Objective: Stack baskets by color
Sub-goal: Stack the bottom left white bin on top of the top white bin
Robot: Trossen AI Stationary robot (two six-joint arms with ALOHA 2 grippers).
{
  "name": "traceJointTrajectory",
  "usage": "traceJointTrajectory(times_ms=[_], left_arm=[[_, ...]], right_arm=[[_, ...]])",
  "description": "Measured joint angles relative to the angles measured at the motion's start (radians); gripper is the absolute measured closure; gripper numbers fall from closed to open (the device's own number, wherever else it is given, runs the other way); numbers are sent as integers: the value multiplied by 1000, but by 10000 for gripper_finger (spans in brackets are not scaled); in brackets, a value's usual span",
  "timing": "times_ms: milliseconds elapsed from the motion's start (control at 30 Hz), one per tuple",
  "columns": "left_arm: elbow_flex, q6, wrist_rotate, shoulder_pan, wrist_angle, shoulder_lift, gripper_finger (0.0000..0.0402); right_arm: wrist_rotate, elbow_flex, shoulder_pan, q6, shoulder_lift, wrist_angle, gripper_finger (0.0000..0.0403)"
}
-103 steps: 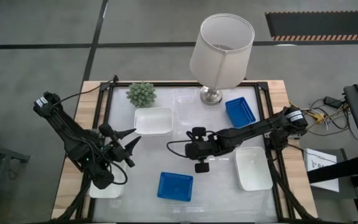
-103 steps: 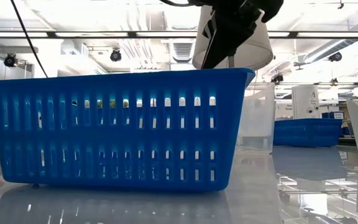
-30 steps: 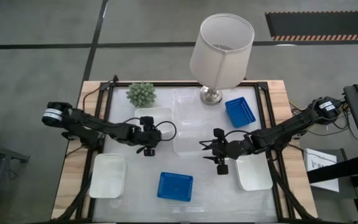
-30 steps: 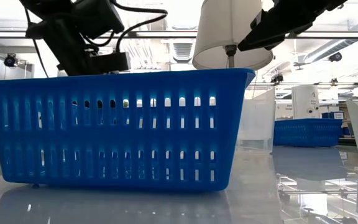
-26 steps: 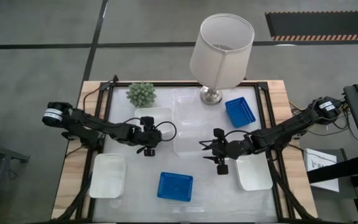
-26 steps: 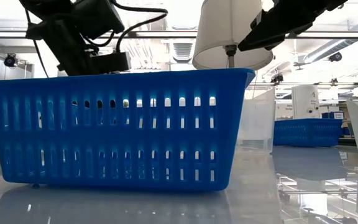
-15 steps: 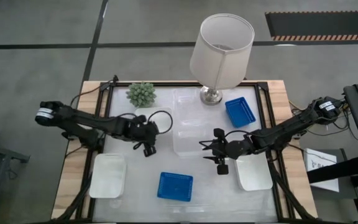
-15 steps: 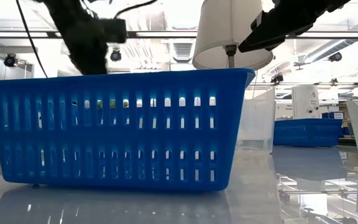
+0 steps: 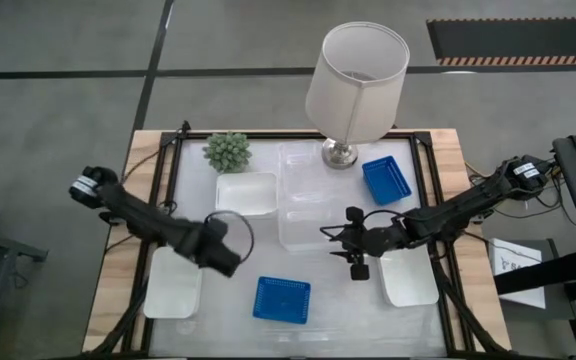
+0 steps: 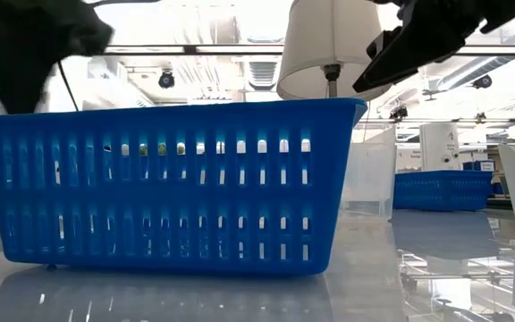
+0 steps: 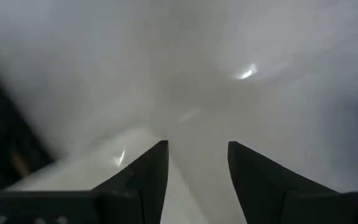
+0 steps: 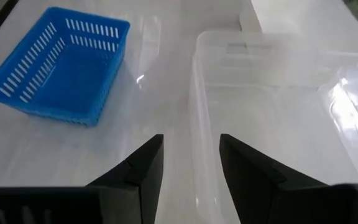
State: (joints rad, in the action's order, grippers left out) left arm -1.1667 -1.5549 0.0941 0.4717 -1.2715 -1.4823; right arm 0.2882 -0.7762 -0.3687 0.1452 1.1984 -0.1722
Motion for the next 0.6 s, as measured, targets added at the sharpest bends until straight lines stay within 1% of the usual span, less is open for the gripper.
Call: traceJointTrajectory(times_ms=[133, 367, 467, 600], left_arm=[[0, -171, -62, 83, 4, -44, 252], [11, -488, -76, 234, 5, -87, 252], [12, -554, -75, 271, 13, -111, 252], [12, -578, -61, 289, 34, -153, 252]], right_arm=[[-1, 15, -3, 33, 0, -7, 255], [-7, 60, -25, 57, -9, -10, 252], [-6, 61, -27, 64, -27, -7, 256], [-7, 61, -38, 66, -57, -1, 261]])
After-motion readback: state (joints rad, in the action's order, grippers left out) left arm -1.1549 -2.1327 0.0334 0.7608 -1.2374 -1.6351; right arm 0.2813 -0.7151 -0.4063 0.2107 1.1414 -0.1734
